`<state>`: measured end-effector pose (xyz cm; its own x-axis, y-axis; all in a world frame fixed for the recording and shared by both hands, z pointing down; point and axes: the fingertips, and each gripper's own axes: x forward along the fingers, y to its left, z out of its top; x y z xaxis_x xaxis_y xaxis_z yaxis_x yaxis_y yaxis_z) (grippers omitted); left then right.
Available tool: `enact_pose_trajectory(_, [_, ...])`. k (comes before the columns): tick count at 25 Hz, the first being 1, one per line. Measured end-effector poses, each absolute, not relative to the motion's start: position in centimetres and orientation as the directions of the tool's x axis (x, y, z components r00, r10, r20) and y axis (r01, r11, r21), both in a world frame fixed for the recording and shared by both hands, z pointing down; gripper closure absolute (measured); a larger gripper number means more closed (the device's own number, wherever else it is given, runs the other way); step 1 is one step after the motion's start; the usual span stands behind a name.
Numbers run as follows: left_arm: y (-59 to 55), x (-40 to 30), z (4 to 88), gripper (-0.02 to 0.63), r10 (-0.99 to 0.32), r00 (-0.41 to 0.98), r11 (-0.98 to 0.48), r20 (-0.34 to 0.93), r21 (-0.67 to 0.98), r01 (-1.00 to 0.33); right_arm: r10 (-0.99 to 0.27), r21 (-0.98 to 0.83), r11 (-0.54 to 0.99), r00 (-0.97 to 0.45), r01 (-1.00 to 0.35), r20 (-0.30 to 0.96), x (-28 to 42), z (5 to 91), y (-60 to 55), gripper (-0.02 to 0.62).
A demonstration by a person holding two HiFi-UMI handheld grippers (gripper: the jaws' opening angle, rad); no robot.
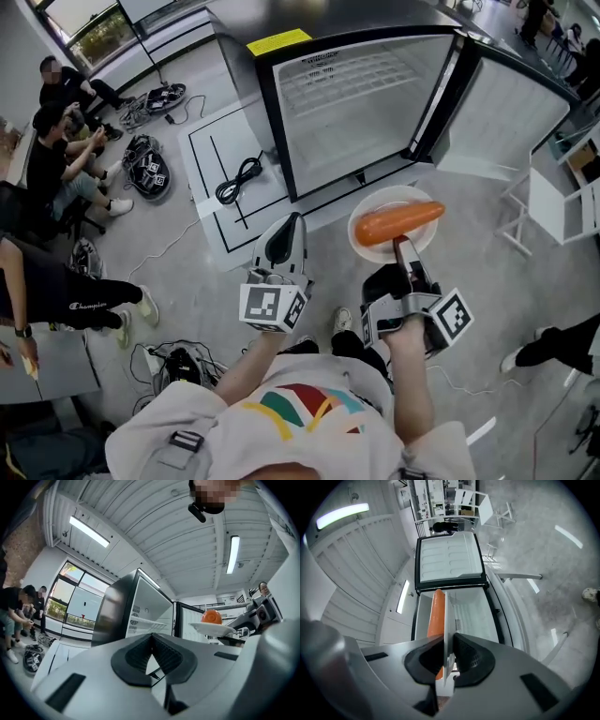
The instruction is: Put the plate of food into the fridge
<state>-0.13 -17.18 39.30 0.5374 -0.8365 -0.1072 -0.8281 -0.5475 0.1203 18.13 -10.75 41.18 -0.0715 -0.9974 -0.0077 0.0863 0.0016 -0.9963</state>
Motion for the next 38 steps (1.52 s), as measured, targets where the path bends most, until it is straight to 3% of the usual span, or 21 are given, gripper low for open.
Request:
enact_pose_trajectory(10, [-24.1,4.1,38.3,0.601,-0.875,0.477,-0.483,-0.081,0.098,-0.87,-0.975,-0.997,-0.025,-0.22,0.075,0.008,21.5,38.0,-23.3,0.58])
enact_pose_trajectory(24, [-29.9,5.2,39.3,0.601,-0.85,0.527,-0.526,-0.018,0.093,-0.845,-0.961,-0.998,0.015,-0.275,0.054,-0.029,19.0,32.3,-36.7,0.58])
enact_pose_trajectory(38, [-28.6,6.0,39.9,0.601,-0.841,0.541,-0.538,-0.008,0.124,-0.834,-0.956,-0.995,-0.09,-0.284,0.046,0.073,17.7,33.6,-39.1,0.58])
